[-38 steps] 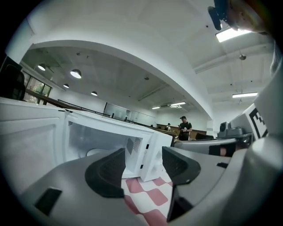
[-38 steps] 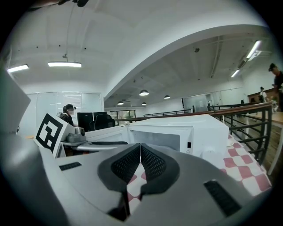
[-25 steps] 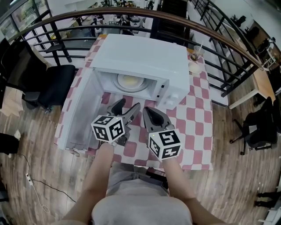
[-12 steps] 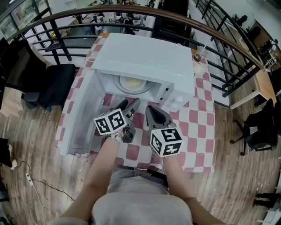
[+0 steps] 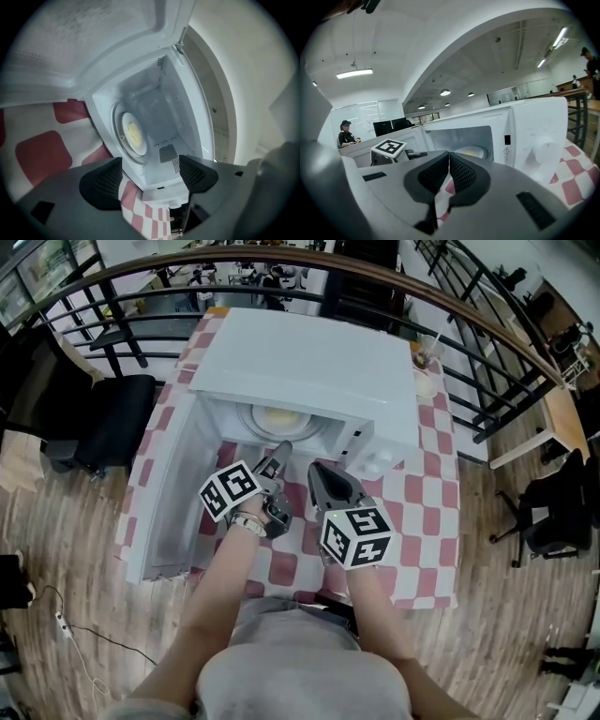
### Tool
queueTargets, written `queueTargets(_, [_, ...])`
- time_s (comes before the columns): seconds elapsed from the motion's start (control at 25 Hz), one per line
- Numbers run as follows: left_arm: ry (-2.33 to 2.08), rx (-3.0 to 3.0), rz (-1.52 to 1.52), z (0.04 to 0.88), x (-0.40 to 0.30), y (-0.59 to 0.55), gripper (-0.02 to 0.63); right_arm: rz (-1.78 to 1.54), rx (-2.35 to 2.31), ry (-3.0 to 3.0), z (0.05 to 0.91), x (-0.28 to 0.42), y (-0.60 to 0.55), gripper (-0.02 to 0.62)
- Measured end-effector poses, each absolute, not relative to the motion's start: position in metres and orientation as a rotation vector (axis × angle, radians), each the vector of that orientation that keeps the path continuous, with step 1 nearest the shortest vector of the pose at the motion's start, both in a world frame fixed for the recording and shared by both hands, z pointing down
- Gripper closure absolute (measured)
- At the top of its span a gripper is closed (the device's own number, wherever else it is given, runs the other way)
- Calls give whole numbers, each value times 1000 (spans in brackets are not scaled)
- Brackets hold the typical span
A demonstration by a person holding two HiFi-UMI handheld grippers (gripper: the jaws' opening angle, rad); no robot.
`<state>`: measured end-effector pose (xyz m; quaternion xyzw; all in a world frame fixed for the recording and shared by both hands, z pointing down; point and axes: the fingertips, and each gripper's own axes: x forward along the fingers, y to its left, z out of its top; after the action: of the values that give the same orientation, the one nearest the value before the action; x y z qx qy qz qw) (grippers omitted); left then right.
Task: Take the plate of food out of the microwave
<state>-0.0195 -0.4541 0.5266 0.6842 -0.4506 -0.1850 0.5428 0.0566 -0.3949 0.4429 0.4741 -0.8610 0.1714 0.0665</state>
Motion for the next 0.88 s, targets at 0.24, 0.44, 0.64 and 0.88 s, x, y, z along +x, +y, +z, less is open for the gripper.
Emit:
queueTargets(0.24, [-1073,1469,-489,553,-26,-464,239,540,1398,-2578,454,50,-401,569])
queueTargets(0.44, [-1103,1421,-493,565,-30,-475,239,497,1420,-2531,466,44,-414,569])
queueTargets(0.64, [-1110,1330,-505,583,-37,-483,239,508,1436,-2499,476,43,-425,569])
queueTargets(0.88, [-1151,1223,-485,601,-39,-495,239,542,1435,-2476,487,46,-432,569])
